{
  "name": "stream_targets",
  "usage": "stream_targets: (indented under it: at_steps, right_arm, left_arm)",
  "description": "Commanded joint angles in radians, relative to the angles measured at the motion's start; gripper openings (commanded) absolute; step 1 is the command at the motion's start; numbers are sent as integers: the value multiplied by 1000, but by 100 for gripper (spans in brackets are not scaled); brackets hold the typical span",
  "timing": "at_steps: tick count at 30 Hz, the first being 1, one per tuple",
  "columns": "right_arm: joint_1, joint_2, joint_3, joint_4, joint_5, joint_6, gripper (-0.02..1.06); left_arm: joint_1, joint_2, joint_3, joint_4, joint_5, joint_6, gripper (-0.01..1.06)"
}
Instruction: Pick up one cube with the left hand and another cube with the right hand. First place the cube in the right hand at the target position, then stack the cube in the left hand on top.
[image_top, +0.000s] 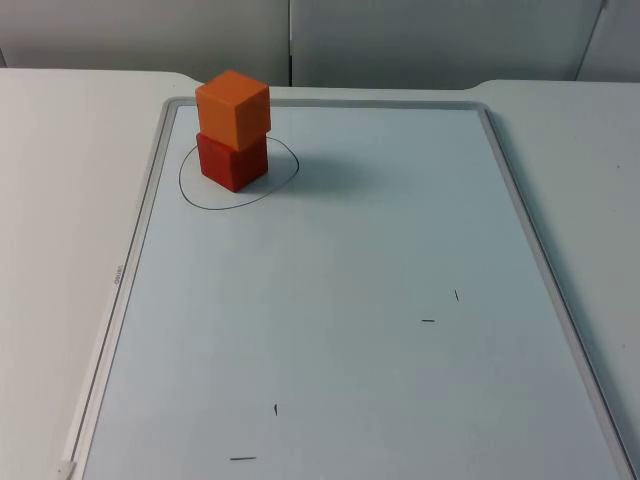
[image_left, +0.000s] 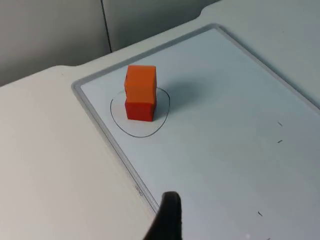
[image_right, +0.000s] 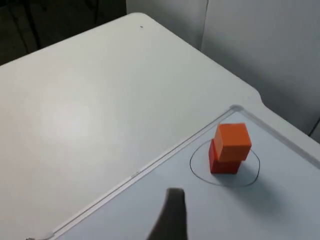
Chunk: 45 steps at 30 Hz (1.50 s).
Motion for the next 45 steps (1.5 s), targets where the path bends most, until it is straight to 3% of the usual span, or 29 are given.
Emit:
stream_targets:
  at_steps: [1, 7, 11, 15, 28, 30, 33, 35, 45]
  right_arm:
    - [-1, -79, 156, 7, -107, -13, 73]
    - [-1, -165, 305, 7, -169, -13, 73]
    - [-1, -237, 397, 7, -203, -9, 73]
    - [-1, -279, 429, 7, -205, -9, 73]
    - [-1, -386, 429, -3, -194, -9, 73]
    - [-1, -403, 429, -3, -185, -9, 73]
    - [-1, -421, 429, -5, -183, -9, 73]
    - [-1, -425, 429, -7, -181, -9, 73]
    - [-1, -436, 429, -25, -135, -13, 73]
  left_arm:
    - [-1, -119, 85, -2, -2, -10, 76]
    - [-1, -304, 174, 31, 49, -83, 76]
    - [-1, -447, 205, 170, 140, -224, 76]
    - [-1, -529, 237, 258, 197, -287, 76]
    - [-1, -601, 336, 256, 218, -287, 76]
    - [-1, -601, 337, 256, 217, -287, 81]
    - [-1, -601, 337, 256, 217, -287, 99]
    - [-1, -601, 337, 256, 217, -287, 104]
    - [-1, -601, 337, 281, 211, -287, 105]
